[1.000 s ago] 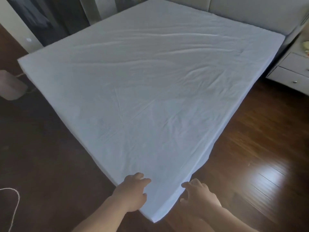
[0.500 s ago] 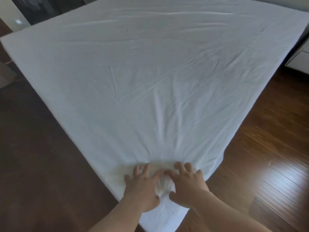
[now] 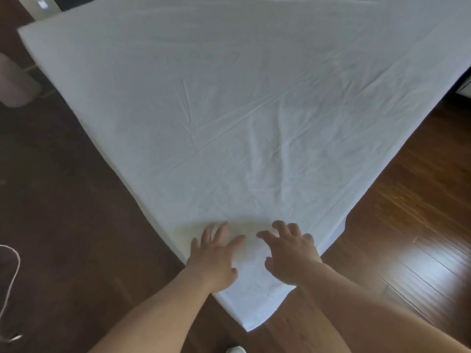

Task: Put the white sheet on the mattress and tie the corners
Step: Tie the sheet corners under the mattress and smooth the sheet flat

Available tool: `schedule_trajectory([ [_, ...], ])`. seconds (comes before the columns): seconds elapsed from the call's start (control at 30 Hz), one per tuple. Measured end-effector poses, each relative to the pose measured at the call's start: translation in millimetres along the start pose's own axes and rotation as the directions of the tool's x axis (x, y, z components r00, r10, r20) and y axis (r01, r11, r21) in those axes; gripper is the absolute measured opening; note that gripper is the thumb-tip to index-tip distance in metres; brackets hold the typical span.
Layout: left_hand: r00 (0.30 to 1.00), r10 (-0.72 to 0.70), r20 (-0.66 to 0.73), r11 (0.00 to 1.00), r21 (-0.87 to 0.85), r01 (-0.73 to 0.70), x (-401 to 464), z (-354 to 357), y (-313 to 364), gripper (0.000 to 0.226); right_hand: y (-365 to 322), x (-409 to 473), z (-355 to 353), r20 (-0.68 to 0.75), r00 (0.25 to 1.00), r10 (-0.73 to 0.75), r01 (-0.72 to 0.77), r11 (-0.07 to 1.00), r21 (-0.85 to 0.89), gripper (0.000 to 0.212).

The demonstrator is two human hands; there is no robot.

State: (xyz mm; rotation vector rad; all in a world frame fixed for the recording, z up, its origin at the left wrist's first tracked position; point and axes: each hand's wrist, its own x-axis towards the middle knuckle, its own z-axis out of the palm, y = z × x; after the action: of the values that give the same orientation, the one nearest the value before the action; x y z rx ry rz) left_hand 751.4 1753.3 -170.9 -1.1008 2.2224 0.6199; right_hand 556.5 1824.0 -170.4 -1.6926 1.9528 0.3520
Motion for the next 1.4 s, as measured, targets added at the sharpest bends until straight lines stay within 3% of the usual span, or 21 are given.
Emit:
schedule_trajectory([
  [0.1,0.978,-0.016,0.208,0.998,0.061,0.003,-12,10,-6,0.088,8,-25,33,0.111,0.993,0.049,-0.04,0.996,-0.077,0.067],
  [0.23,0.904,0.049,0.425,0.989,0.109,-0.105,-46,-12,10,0.04,4,-60,36,0.332,0.942,0.041,-0.056,0.998,0.037,0.053],
  [0.3,0.856,0.005,0.517,0.999,0.031,-0.025,-47,-23,5,0.036,4,-50,8,0.388,0.92,0.052,-0.079,0.995,0.054,0.037],
  [0.33,0.884,-0.009,0.467,1.0,-0.007,0.014,-43,-25,-3,0.035,4,-42,-4,0.331,0.941,0.066,-0.078,0.997,0.024,0.034],
  [0.4,0.986,-0.023,0.167,0.999,-0.031,0.029,-27,-31,-19,0.038,5,-21,-26,0.076,0.995,0.068,-0.07,0.997,0.026,0.042],
  [0.47,0.998,-0.058,0.026,0.997,-0.054,0.06,-16,-20,-27,0.059,6,-3,-29,-0.022,0.997,0.073,-0.072,0.996,0.043,0.059],
  [0.57,0.987,-0.054,0.148,0.997,-0.043,0.061,-20,14,-19,0.074,4,-11,6,0.155,0.986,0.057,-0.058,0.998,-0.002,0.068],
  [0.7,0.94,0.029,0.34,0.984,0.155,-0.086,-53,23,5,0.029,-13,-59,33,0.398,0.916,-0.057,0.074,0.997,-0.026,0.05],
  [0.77,0.884,0.014,0.468,0.994,0.091,-0.064,-57,10,9,0.023,-19,-57,12,0.557,0.827,-0.074,0.062,0.997,0.041,0.036],
  [0.83,0.931,0.023,0.365,1.0,-0.026,-0.015,-49,-4,5,0.032,-17,-40,-5,0.433,0.901,-0.004,-0.032,0.997,0.077,0.033],
  [0.87,0.976,0.023,0.215,0.999,-0.05,-0.013,-39,-7,1,0.042,-11,-33,-12,0.257,0.965,0.046,-0.078,0.99,0.119,0.035],
  [0.93,0.999,-0.027,0.039,0.998,-0.055,0.03,-28,0,-5,0.069,4,-20,-13,-0.047,0.994,0.1,-0.095,0.99,0.102,0.053],
  [1.0,0.988,-0.06,0.144,0.998,-0.005,0.061,-31,8,-5,0.079,24,-20,-5,0.064,0.994,0.092,-0.09,0.995,-0.031,0.065],
  [1.03,0.964,-0.053,0.261,0.998,0.031,0.047,-39,10,-1,0.074,29,-28,0,0.245,0.964,0.105,-0.09,0.993,-0.072,0.063],
  [1.07,0.929,-0.048,0.368,0.999,0.034,0.038,-47,10,2,0.062,32,-37,3,0.485,0.867,0.115,-0.076,0.992,-0.1,0.057],
  [1.13,0.828,-0.055,0.558,0.992,-0.065,0.11,-73,-6,8,0.04,33,-68,5,0.842,0.516,0.156,-0.018,0.985,-0.172,0.045],
  [1.17,0.794,-0.061,0.605,0.987,-0.084,0.139,-86,-19,7,0.037,36,-84,1,0.878,0.441,0.187,0.009,0.977,-0.213,0.043],
  [1.2,0.796,-0.062,0.602,0.989,-0.069,0.129,-98,-32,5,0.037,39,-97,-7,0.863,0.472,0.18,0.064,0.97,-0.237,0.043],
  [1.23,0.835,-0.068,0.546,0.995,-0.025,0.097,-111,-48,2,0.038,43,-107,-19,0.809,0.567,0.153,0.104,0.961,-0.255,0.042],
  [1.3,0.938,-0.112,0.329,0.993,0.078,0.091,-150,-109,-9,0.036,41,-131,-87,0.582,0.801,0.138,0.0,0.973,-0.231,0.036],
  [1.4,0.973,-0.105,0.207,0.993,0.076,0.091,-195,-193,-14,0.037,25,-164,-189,0.388,0.913,0.124,-0.079,0.988,-0.131,0.03],
])
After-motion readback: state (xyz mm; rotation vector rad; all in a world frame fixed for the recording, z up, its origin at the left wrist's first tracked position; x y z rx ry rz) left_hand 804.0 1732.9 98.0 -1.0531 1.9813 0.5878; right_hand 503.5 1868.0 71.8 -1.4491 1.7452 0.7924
